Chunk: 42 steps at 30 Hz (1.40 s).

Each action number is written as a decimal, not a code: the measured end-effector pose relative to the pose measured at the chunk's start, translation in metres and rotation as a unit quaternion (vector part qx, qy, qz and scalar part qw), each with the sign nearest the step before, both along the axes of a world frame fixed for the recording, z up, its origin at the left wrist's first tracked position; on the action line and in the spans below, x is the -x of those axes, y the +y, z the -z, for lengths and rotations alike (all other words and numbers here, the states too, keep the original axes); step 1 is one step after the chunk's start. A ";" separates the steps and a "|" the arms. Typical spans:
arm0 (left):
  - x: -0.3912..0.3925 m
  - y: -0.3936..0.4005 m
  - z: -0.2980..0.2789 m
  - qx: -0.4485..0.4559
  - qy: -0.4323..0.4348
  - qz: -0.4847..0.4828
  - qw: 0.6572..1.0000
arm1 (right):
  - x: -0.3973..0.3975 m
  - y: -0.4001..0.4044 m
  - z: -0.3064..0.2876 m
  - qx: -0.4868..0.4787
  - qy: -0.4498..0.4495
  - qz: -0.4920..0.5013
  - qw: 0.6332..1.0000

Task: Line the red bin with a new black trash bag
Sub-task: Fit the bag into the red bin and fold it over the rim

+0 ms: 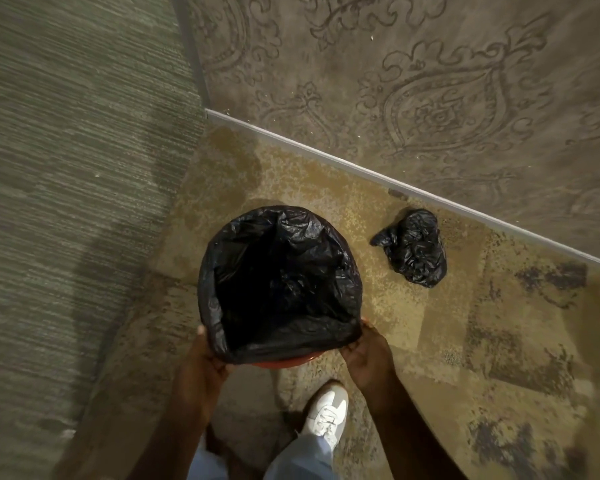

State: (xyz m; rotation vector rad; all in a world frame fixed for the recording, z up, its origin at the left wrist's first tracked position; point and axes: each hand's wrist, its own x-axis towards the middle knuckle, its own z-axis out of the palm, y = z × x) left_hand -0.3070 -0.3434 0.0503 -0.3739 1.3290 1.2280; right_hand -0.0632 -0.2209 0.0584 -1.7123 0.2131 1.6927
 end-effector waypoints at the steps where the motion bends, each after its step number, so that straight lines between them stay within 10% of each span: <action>1: -0.009 -0.005 -0.001 0.025 0.005 0.016 1.000 | 0.000 -0.003 0.001 -0.005 0.001 0.000 1.000; 31: 0.014 0.015 0.039 0.159 0.133 0.095 0.974 | 0.001 0.003 0.061 0.018 -0.158 -0.172 0.972; 37: 0.048 0.024 0.007 0.120 0.445 0.109 0.880 | 0.001 0.027 0.019 -0.173 -0.381 -0.168 0.892; 42: 0.036 0.082 -0.032 -0.073 0.437 0.123 0.888 | 0.021 0.052 -0.021 -0.337 -0.319 -0.226 0.856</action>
